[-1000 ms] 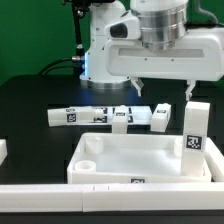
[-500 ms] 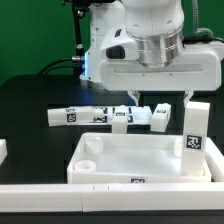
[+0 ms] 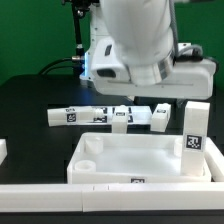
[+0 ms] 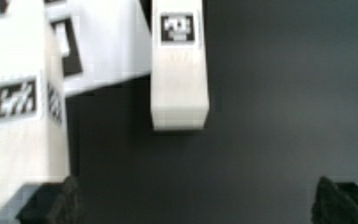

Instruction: Assemble desk

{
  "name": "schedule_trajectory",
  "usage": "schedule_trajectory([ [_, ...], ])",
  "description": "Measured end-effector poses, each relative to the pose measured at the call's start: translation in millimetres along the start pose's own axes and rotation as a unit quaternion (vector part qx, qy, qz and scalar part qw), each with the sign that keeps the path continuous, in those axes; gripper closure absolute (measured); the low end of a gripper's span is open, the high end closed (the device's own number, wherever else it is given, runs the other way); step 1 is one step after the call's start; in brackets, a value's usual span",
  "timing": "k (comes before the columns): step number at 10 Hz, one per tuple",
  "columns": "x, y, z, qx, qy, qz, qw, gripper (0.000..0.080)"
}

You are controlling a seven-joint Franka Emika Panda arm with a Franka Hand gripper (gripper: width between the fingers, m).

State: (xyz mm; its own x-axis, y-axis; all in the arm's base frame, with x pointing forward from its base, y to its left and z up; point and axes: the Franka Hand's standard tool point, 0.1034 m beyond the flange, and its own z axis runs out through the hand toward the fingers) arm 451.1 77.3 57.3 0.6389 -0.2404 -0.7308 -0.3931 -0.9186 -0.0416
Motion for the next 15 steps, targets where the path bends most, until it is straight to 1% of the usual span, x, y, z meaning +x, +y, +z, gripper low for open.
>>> schedule_trajectory([
  [1, -4.9, 2.2, 5.8, -0.007, -0.042, 0.008, 0.999, 0.0151],
  [2, -4.4, 1.7, 7.1, -0.011, -0.065, 0.014, 0.998, 0.0151],
  [3, 1.1, 0.9, 4.7, -0.009, -0.051, 0.013, 0.999, 0.0151],
  [5, 1.8, -0.1, 5.8, -0.008, -0.050, 0.003, 0.999, 0.0151],
  [6, 0.8, -5.6, 11.0, -0.010, -0.054, -0.014, 0.998, 0.0151],
  [7, 0.5, -12.8, 20.1, -0.011, -0.050, -0.021, 0.998, 0.0151],
  [8, -0.8, -15.6, 28.4, -0.012, -0.046, -0.024, 0.999, 0.0151],
  [9, 1.0, -13.3, 25.1, -0.009, -0.045, -0.021, 0.999, 0.0151],
  [12, 2.7, -9.9, 24.4, -0.006, -0.045, -0.016, 0.999, 0.0151],
  [13, 0.5, -2.6, 27.7, -0.003, -0.062, -0.010, 0.998, 0.0151],
  [14, 0.3, 0.3, 34.3, -0.003, -0.070, -0.004, 0.998, 0.0151],
  [15, -4.3, 0.7, 43.9, -0.005, -0.084, -0.001, 0.996, 0.0151],
])
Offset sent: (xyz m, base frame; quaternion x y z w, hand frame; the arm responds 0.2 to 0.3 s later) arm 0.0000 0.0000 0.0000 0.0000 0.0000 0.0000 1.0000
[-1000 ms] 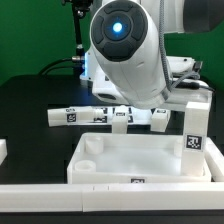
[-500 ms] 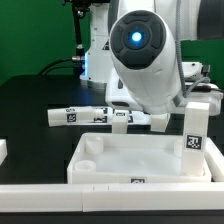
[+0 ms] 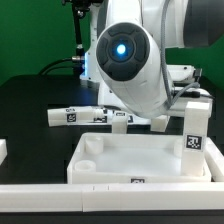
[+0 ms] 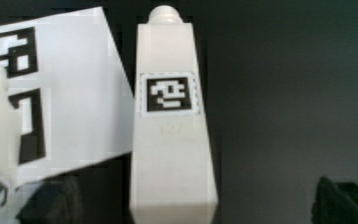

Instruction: Assemble desk

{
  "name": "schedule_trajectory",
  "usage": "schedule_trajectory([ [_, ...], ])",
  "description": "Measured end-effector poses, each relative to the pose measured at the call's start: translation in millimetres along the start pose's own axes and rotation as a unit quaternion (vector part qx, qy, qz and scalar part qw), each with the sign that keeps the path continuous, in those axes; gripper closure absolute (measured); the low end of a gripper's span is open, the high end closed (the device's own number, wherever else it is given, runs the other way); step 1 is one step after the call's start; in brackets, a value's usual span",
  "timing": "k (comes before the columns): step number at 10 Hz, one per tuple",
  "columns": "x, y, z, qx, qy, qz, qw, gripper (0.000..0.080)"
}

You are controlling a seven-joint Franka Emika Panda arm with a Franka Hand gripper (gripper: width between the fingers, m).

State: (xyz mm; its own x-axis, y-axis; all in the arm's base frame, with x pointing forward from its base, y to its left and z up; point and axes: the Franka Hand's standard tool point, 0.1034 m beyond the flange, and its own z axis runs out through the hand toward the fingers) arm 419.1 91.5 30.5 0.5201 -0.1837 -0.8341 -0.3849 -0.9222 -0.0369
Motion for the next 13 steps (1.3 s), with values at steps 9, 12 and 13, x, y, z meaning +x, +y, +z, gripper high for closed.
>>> schedule_trajectory([
  [9, 5.1, 17.3, 31.2, 0.000, -0.034, 0.041, 0.999, 0.0151],
  [12, 5.6, 18.6, 30.6, 0.001, -0.034, 0.042, 0.999, 0.0515],
  [13, 5.7, 18.7, 30.5, 0.001, -0.034, 0.042, 0.999, 0.0515],
])
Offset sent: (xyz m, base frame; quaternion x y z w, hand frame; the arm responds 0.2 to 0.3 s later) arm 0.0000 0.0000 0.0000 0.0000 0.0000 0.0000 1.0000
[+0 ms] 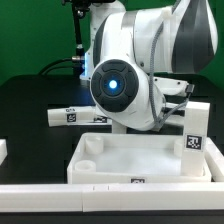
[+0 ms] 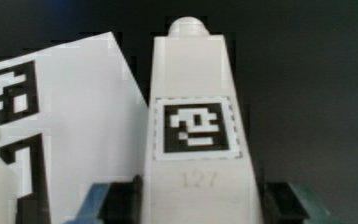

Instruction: Assemble desk

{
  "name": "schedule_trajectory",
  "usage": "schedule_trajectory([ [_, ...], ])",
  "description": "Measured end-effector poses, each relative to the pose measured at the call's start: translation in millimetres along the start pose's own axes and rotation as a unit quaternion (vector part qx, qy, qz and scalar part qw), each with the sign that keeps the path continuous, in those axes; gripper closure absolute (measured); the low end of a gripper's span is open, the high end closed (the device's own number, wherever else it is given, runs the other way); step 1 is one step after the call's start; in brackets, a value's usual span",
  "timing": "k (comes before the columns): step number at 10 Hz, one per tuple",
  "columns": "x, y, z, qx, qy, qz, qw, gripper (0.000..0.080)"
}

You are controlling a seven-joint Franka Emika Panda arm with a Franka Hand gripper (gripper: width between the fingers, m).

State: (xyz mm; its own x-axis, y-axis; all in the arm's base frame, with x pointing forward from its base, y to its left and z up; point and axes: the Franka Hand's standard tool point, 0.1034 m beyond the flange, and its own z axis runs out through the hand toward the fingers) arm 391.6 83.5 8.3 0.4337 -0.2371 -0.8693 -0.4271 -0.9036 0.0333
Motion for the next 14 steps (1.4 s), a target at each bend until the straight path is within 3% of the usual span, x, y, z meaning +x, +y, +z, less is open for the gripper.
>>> schedule_trajectory([
  [1, 0.3, -1.4, -4.3, 0.001, 0.011, -0.002, 1.000, 0.0515],
  [2, -14.4, -1.9, -23.7, 0.006, 0.003, -0.009, 1.000, 0.0515],
  [4, -29.5, 0.7, -101.8, 0.034, 0.089, -0.038, 0.995, 0.0515],
  [5, -35.6, 4.9, -124.0, 0.022, 0.135, -0.063, 0.989, 0.0515],
  [6, -33.8, 4.0, -132.0, 0.014, 0.169, -0.067, 0.983, 0.0515],
  [9, -31.2, -2.3, -140.4, 0.029, 0.269, -0.075, 0.960, 0.0514],
  [10, -40.5, -5.5, -160.5, 0.046, 0.287, -0.087, 0.953, 0.0514],
  [12, -46.6, -13.1, -212.6, 0.061, 0.377, -0.112, 0.917, 0.0514],
  [13, -47.6, -17.1, -219.9, 0.063, 0.426, -0.115, 0.895, 0.0514],
  [14, -46.5, -16.2, -214.5, 0.064, 0.452, -0.113, 0.883, 0.0514],
])
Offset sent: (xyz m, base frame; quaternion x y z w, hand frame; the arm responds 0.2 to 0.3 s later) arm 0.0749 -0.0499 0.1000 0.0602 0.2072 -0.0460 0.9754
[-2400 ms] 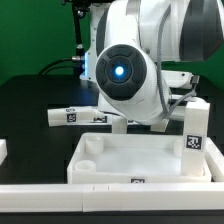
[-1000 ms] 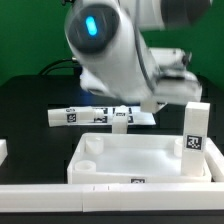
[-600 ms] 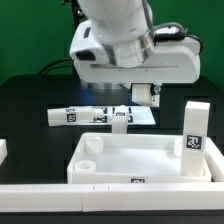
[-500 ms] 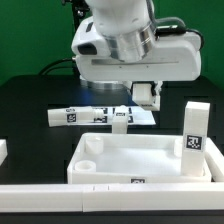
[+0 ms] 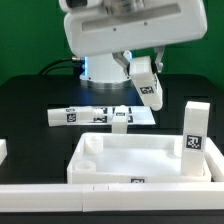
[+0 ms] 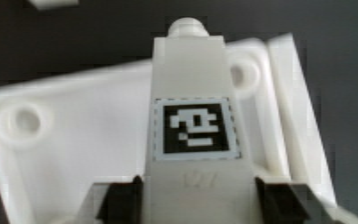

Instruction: Assemble desk

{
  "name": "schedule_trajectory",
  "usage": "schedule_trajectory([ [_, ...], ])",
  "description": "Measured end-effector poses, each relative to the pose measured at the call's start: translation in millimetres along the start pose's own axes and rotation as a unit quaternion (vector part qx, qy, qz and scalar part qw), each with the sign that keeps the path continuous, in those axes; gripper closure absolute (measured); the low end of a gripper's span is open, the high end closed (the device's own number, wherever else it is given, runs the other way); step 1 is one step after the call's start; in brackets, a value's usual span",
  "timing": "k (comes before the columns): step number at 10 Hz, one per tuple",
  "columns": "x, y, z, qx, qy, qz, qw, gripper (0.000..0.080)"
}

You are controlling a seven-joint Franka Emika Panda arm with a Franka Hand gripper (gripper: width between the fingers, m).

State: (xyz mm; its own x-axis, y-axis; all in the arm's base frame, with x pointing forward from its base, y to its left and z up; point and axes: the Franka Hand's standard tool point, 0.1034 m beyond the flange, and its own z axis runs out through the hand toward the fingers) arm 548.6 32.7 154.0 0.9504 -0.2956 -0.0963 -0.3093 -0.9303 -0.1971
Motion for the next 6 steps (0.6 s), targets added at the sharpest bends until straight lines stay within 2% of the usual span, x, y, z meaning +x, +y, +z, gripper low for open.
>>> schedule_trajectory([
  [2, 9.0, 1.1, -0.8, -0.005, 0.072, -0.005, 0.997, 0.0514],
  [3, 16.2, 8.9, -4.0, -0.009, 0.102, -0.024, 0.994, 0.0514],
  [4, 26.1, 16.8, -13.4, -0.014, 0.126, -0.046, 0.991, 0.0514],
  [5, 38.4, 25.8, -28.3, -0.024, 0.183, -0.067, 0.980, 0.0514],
  [6, 48.6, 40.0, -41.5, -0.050, 0.250, -0.108, 0.961, 0.0514],
])
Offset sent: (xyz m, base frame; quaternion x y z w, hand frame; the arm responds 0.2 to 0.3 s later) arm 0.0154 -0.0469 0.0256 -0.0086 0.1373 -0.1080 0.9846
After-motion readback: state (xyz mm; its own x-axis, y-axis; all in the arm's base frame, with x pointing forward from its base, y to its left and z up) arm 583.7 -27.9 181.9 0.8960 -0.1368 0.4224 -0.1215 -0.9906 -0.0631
